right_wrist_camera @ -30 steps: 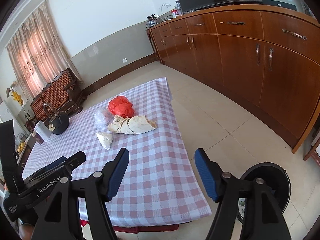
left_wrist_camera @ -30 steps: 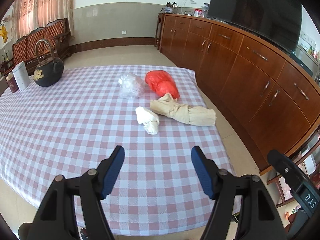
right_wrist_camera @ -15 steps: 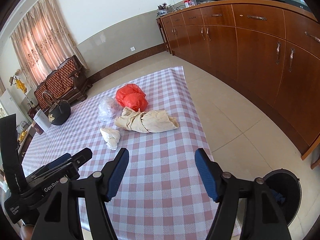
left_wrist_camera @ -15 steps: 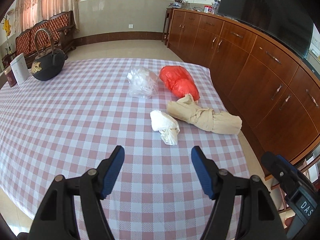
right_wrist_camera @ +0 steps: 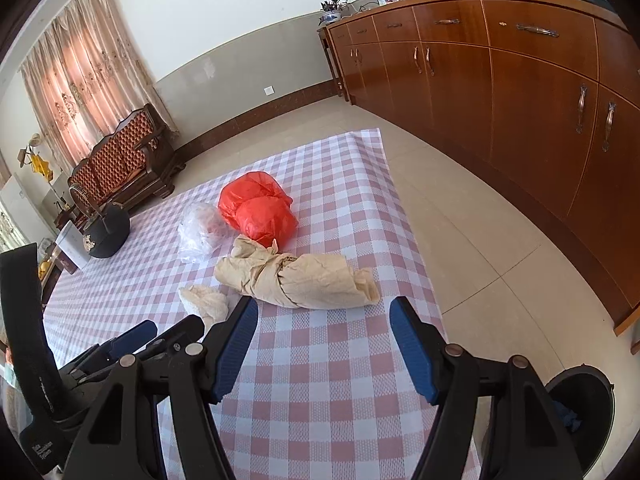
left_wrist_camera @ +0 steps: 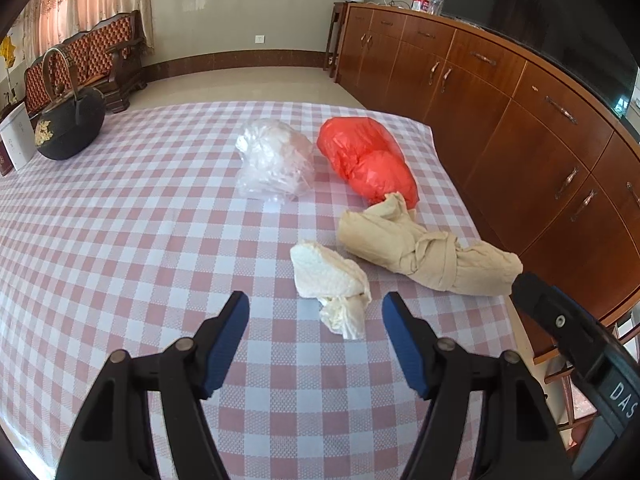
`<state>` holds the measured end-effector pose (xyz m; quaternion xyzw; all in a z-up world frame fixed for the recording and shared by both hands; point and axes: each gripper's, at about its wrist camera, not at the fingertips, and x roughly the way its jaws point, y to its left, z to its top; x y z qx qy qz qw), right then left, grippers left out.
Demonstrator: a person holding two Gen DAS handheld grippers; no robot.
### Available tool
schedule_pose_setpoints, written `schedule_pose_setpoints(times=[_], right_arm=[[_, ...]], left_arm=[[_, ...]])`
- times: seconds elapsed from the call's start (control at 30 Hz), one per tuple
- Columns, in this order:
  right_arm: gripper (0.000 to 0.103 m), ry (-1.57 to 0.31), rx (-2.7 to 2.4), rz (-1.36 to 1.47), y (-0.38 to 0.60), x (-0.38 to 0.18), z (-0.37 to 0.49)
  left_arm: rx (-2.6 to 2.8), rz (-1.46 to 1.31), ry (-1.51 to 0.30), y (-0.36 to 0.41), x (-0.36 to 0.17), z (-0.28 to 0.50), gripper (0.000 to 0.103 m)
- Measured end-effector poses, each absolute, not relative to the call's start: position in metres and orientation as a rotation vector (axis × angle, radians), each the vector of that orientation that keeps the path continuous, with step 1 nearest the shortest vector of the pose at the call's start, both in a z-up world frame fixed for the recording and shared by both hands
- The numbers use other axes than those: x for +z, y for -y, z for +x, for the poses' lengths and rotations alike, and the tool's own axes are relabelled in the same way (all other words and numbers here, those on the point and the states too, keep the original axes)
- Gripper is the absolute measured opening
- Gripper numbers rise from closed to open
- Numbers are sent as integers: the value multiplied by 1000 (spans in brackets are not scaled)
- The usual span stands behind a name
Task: Collect trash
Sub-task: 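Reach both tools toward the white tissue on the table, then grasp the beige cloth with the right tool while the left tool grasps the white tissue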
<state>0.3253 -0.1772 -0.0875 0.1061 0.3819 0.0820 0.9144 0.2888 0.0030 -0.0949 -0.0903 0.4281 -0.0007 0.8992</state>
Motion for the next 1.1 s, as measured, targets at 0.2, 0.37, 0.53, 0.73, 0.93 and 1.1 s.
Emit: schedule_pose_setpoints(times=[0.2,0.37,0.53,0.73,0.93,1.1], right_arm=[[71,-785,179,198,170,-92,348],[71,-799,194,194,162,-100,365],[74,-816,220,170,149,-109,374],[73,-842,266,120,130,-120,376],[30,-876,305,76,120,-133,374],[15,-873,332,103,120,-134,370]], left_arm=[[18,-174,-904,-7,-105,303,71],[52,-176,-909,-20,-110,306,71],[77,-199,-912,-40,-112,309,71],[54,-212,-900,-47,-114,310,70],[30,-210,-892,-43,-114,312,67],[16,-217,-890,-42,-114,315,54]])
